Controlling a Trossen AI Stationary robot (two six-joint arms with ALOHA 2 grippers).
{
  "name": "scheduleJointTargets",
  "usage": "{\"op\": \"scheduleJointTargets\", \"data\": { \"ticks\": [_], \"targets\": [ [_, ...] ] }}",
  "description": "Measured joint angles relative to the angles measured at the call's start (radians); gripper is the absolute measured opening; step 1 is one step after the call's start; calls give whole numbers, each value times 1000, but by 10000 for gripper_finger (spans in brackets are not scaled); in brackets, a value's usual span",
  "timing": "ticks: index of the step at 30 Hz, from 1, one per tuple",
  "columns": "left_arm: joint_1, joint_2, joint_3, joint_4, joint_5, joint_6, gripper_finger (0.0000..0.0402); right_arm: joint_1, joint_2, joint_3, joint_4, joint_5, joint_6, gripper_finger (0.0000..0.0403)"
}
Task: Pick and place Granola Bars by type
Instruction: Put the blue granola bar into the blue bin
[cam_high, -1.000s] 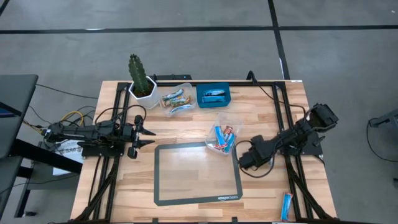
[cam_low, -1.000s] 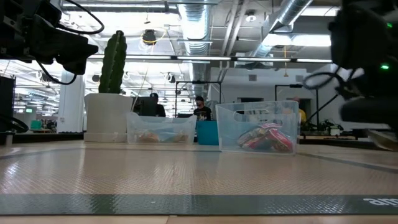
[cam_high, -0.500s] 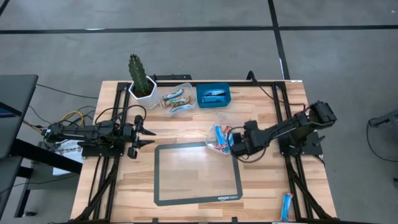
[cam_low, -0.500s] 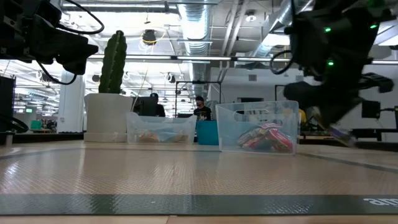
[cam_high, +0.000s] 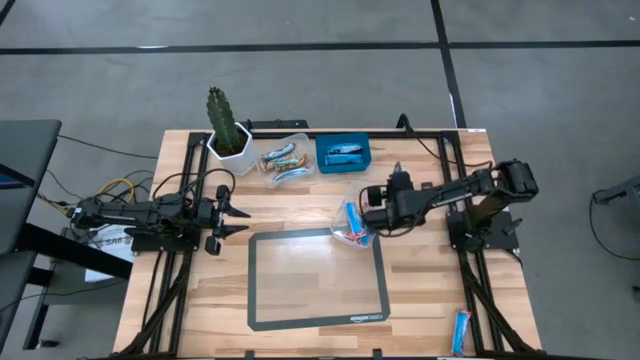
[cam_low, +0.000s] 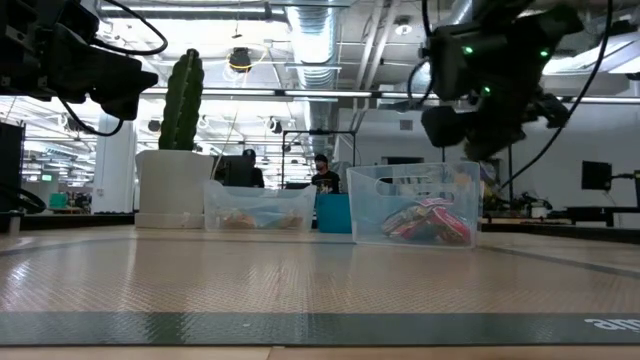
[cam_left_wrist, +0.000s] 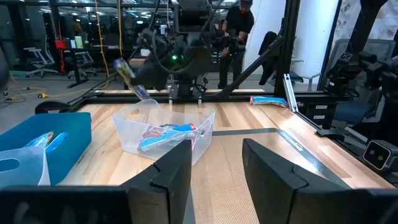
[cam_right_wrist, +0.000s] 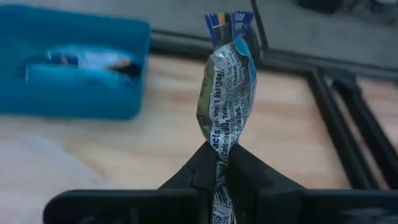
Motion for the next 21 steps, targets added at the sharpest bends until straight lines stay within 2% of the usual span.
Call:
{"op": "scheduleJointTargets", "data": {
  "ticks": [10, 21],
  "targets": [
    [0, 0, 0, 0, 0, 0, 135, -114, 0, 119, 23, 88, -256, 18],
    [0, 0, 0, 0, 0, 0, 135, -222, 3, 215, 271, 106, -854, 20]
  ]
}}
